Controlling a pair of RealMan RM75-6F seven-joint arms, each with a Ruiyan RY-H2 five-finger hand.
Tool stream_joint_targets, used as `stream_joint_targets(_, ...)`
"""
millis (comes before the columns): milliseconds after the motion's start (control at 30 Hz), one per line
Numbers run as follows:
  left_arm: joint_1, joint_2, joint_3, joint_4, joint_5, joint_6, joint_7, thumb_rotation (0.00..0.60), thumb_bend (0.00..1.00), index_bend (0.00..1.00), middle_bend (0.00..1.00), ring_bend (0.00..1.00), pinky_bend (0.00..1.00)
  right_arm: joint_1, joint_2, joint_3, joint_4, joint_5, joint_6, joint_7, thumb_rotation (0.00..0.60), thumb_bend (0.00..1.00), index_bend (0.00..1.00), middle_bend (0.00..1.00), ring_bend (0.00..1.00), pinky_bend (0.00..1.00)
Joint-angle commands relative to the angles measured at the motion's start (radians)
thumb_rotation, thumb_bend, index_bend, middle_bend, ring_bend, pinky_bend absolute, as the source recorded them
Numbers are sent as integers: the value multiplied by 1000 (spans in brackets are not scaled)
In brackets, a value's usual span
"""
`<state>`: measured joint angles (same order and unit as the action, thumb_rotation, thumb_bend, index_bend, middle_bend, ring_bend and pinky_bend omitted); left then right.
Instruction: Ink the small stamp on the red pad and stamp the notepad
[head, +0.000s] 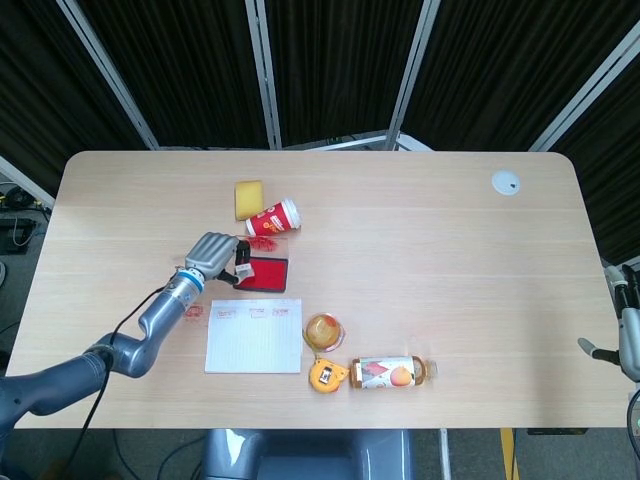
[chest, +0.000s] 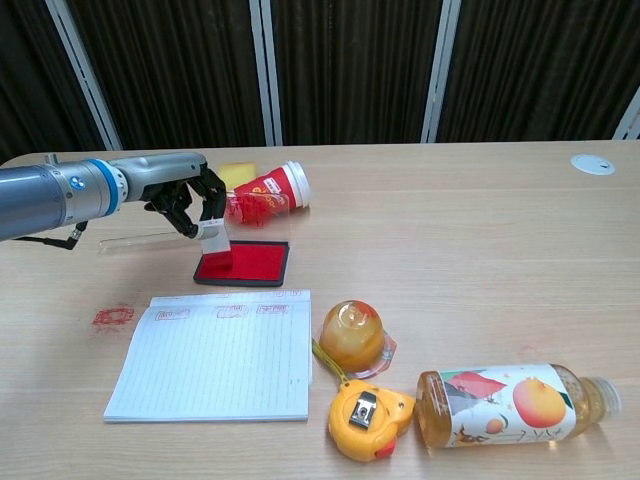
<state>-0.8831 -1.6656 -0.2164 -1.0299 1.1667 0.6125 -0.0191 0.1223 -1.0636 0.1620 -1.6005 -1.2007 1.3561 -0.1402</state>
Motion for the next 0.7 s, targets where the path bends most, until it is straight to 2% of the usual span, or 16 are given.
stream_joint_targets(33,-11,-23,2,28,1,-8,-12,600,335,568,567,840,876,1,-1,1,2,4,-3,0,600,0,0,0,0,0)
stream_joint_targets(700,-20,-93,27,133,1,-23,-27,600,355,580,576,839,875,4,3,6,5,25,-16,5,600,0,0,0,0,0)
